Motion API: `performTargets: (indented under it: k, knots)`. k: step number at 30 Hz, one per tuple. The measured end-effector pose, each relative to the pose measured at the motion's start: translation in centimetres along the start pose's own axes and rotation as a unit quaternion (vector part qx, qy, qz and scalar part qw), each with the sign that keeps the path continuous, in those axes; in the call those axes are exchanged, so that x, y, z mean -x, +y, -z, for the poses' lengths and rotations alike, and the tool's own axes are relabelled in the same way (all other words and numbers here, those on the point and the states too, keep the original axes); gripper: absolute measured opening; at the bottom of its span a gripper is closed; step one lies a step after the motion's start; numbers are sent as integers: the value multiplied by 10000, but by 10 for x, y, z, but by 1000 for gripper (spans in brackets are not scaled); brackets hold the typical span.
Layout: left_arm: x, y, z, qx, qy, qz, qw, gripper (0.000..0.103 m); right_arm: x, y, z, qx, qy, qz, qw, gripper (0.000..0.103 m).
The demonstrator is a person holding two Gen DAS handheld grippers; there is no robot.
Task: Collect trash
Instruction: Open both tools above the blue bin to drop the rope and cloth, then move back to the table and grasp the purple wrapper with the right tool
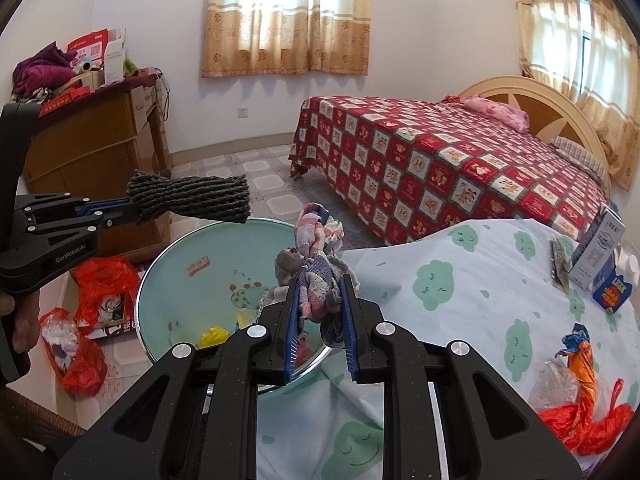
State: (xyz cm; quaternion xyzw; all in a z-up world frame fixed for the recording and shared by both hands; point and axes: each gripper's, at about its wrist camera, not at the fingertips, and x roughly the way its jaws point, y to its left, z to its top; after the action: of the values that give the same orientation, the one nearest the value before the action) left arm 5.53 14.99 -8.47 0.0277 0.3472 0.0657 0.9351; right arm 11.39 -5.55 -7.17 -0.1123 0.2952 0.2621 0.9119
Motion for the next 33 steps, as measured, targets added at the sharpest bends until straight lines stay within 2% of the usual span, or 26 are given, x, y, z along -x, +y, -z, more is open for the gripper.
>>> performTargets:
  k: [3,5,6,7,10,11,14,20,23,25,28,30,31,33]
  knots:
    - [-2,-7,3,-85,63,109,9999,15,-5,4,1,78,-12,-42,10000,28]
    - [-3,-11,5,-107,87,136,9998,30,-7,5,2,63,2,-24,10000,35]
    - [-4,-13,6,-136,93,138,9998,31,-7,4,4,58,2,-3,10000,40]
    - [-4,-15,7,-157,96,156,9997,31,-7,4,4,54,9,2,10000,41]
    - [-4,-19,9,-169,109,196,9996,42,-4,-1,8,-32,21,86,10000,45]
    - [-4,-19,9,-178,107,190,9996,43,-1,-3,9,-72,10,125,9999,46]
    - [-5,-24,12,-209,144,256,9994,43,12,-13,16,-190,-14,337,9993,49]
    - [-9,-42,22,-410,266,323,9983,52,74,-63,56,-689,-141,1072,9917,53]
    - [-12,-58,29,-565,369,441,9967,53,113,-99,88,-1125,-145,1599,9806,54]
    - [-12,-68,32,-668,402,512,9956,53,142,-134,117,-1532,-85,2102,9655,54]
    - [-9,-89,37,-868,399,614,9935,54,171,-174,148,-2058,-30,2591,9437,55]
    - [-5,-103,38,-977,375,674,9922,57,183,-197,163,-2353,32,2771,9316,60]
    - [-2,-112,37,-1023,344,713,9916,59,185,-205,168,-2419,75,2826,9282,64]
    - [2,-125,36,-1109,298,800,9902,59,187,-220,179,-2608,144,2866,9217,67]
